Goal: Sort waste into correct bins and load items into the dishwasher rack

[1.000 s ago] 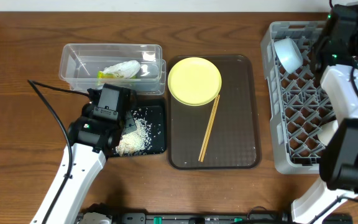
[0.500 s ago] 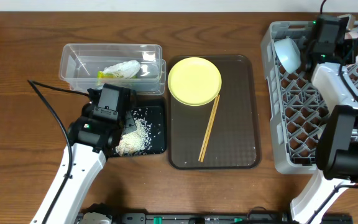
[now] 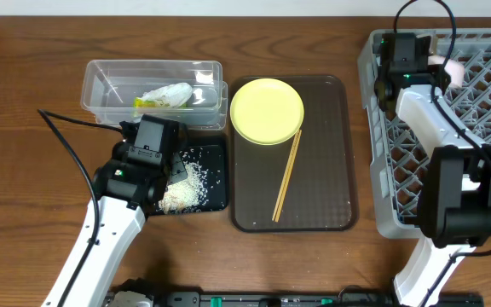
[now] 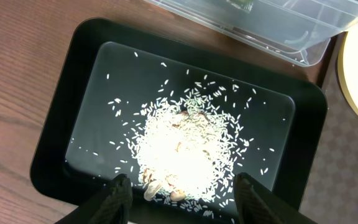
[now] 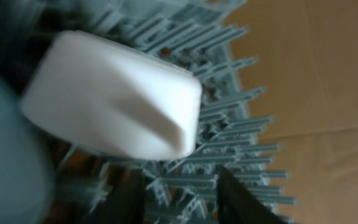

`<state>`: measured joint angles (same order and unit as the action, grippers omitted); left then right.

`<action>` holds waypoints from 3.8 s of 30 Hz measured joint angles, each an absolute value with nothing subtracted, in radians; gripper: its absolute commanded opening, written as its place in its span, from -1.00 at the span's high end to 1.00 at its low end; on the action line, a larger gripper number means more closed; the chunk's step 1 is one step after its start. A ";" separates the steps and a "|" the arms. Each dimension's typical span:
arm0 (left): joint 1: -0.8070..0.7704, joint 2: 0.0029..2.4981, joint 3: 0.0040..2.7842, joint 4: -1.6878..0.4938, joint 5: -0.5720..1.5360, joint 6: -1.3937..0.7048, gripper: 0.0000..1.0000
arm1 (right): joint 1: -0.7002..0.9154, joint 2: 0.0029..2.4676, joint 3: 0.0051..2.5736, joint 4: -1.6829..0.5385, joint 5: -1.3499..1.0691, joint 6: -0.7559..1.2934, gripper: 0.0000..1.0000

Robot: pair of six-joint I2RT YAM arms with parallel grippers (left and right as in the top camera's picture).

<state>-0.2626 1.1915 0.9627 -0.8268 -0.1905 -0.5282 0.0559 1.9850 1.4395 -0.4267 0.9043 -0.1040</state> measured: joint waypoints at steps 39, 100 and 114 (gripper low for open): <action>-0.263 1.192 0.963 -0.828 -0.191 -0.532 -0.20 | 0.573 1.619 0.862 -0.335 0.046 0.445 0.06; -0.263 1.192 0.963 -0.831 -0.191 -0.532 -0.21 | 0.475 1.670 0.850 -0.421 0.163 0.522 0.98; -0.263 1.192 0.963 -0.831 -0.191 -0.532 -0.21 | 0.098 1.419 1.100 -0.691 0.032 0.116 0.98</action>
<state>-0.2626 1.1915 0.9627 -0.8307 -0.1905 -0.5316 0.0978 1.4189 1.1004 -0.6910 0.0322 0.1158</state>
